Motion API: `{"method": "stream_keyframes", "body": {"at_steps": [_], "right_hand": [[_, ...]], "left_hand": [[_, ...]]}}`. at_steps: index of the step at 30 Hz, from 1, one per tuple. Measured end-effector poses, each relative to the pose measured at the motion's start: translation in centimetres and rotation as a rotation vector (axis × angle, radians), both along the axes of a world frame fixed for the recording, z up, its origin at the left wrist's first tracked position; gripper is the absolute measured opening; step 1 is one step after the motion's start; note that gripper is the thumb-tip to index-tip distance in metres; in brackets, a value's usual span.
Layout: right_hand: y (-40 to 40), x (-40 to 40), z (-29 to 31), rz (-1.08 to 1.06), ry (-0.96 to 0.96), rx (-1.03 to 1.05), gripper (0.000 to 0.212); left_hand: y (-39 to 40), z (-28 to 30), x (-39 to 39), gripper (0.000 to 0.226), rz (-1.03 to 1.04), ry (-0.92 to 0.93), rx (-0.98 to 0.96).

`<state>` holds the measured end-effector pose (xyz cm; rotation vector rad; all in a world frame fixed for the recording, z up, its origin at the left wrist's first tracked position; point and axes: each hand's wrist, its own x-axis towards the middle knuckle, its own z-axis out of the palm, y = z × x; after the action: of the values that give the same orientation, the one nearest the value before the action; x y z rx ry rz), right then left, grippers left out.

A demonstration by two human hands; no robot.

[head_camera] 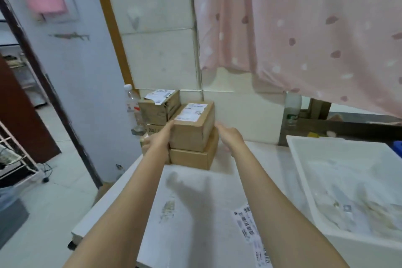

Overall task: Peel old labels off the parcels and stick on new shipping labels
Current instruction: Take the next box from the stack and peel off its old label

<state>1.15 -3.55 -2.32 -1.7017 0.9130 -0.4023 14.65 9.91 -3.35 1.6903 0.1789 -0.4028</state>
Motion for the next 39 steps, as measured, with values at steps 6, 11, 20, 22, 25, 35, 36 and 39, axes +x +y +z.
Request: {"method": "stream_keyframes", "body": {"at_steps": [6, 11, 20, 22, 25, 35, 36, 39], "right_hand": [[0.8, 5.2, -0.3, -0.093, 0.032, 0.058, 0.078], [1.4, 7.9, -0.3, -0.138, 0.048, 0.086, 0.092], [1.7, 8.6, -1.1, -0.128, 0.04, -0.203, 0.09], [2.1, 8.4, -1.0, -0.079, -0.015, -0.218, 0.086], [2.5, 7.6, -0.8, -0.04, -0.021, -0.275, 0.076], [3.7, 1.3, 0.0, 0.019, -0.013, -0.302, 0.068], [4.0, 0.6, 0.0, -0.004, -0.04, -0.287, 0.072], [5.1, -1.3, -0.2, -0.099, -0.088, -0.191, 0.079]], "left_hand": [[-4.8, -5.2, 7.6, 0.139, -0.025, 0.097, -0.185], [-3.7, 0.0, 0.9, 0.133, 0.054, 0.088, -0.013], [-4.6, -0.7, 1.3, 0.088, 0.06, -0.117, 0.291], [-4.7, -0.5, 0.9, 0.079, 0.038, -0.18, 0.337], [-4.3, -0.4, -0.1, 0.072, 0.023, -0.243, 0.37], [-0.5, -0.7, -4.6, 0.041, -0.247, -0.508, 0.176], [-0.1, -0.8, -5.1, 0.047, -0.271, -0.523, 0.159], [1.0, -1.1, -7.0, 0.059, -0.326, -0.524, 0.081]]}}
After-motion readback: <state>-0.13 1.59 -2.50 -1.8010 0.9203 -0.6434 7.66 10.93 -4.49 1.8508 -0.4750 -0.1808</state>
